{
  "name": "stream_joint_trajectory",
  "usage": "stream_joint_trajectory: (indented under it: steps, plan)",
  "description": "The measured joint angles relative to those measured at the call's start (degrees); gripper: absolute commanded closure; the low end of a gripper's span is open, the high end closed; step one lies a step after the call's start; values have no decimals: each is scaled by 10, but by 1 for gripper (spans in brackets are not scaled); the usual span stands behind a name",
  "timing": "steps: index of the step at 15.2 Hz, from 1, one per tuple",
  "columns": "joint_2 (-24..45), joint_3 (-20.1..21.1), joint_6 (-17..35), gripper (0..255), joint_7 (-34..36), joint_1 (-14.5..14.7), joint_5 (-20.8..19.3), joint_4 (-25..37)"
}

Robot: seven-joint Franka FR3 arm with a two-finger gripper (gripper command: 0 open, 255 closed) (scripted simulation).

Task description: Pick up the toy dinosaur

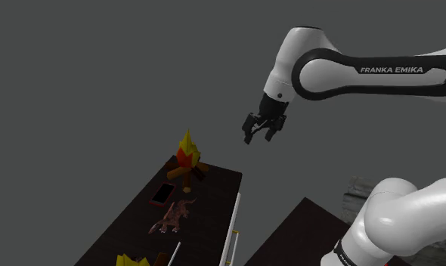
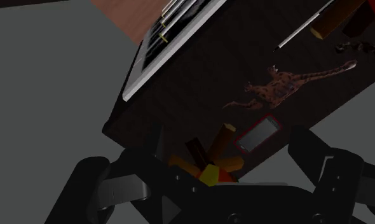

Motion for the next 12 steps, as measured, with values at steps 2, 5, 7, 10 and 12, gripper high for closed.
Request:
stream_joint_trajectory:
  steps: [2,5,7,10,12]
  plan:
    - [31,23,26,0,31,-1,5,0]
    - [77,56,62,0,77,-3,8,2]
    - [115,76,86,0,107,-7,5,10]
    - [178,113,125,0,163,-11,-4,24]
    - [218,132,145,0,199,-15,-15,38]
